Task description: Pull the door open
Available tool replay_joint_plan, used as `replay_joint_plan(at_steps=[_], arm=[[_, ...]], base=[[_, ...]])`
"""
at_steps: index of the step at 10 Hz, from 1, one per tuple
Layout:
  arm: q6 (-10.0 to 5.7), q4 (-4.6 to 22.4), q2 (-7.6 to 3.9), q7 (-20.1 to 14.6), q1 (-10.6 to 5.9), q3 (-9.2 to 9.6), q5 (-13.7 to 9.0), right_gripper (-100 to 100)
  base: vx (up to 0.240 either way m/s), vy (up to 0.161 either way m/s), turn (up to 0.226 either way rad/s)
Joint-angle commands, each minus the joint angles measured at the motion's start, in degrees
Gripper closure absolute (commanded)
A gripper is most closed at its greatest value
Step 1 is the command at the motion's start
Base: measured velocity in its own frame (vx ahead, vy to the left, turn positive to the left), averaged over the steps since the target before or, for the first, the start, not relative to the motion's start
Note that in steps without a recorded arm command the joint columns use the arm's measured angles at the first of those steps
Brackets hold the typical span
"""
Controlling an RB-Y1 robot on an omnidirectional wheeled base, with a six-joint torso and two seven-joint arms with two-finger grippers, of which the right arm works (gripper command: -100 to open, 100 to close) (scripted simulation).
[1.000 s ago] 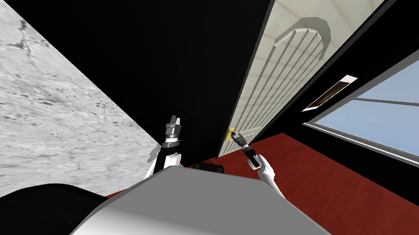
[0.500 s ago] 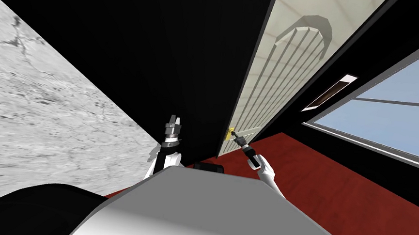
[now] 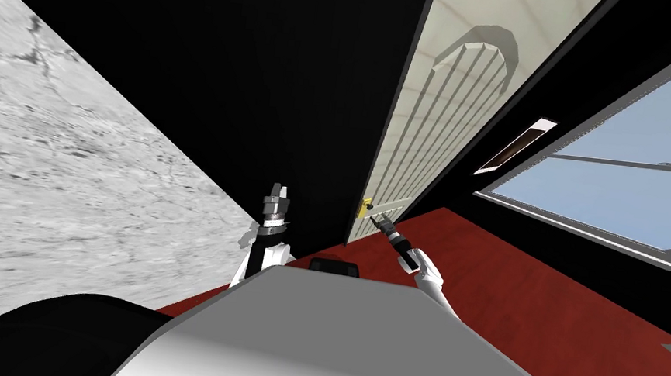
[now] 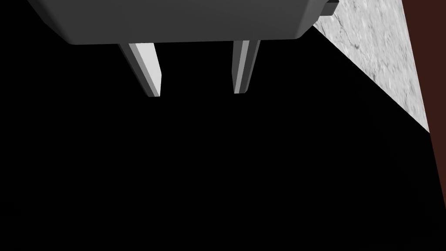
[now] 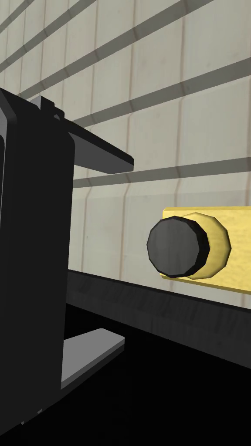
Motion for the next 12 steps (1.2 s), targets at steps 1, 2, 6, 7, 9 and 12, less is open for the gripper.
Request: replay_joint_plan(at_steps=[1,2,6,7,9,12], arm=[[-0.45,-0.2,-0.34,-0.4,0.36,0.04,0.1,-100],[-0.68,-0.4,-0.52,-0.5,0.57,0.06,0.1,-100],[0.03,0.2,0.12,0.3,-0.09,-0.11,-0.1,-100],[0.28,0.4,0.38,0.6,-0.36,-0.20,-0.2,-100],[0.75,0.9,0.87,1.3,-0.87,-0.36,-0.5,-100],[0.91,1.1,1.09,1.6,-1.13,-0.43,-0.6,-100]], base=[[-0.207,-0.072,-0.046],[-0.185,-0.062,-0.044],[0.084,0.035,0.028],[0.173,0.066,0.036],[0.188,0.070,0.066],[0.090,0.009,0.037]])
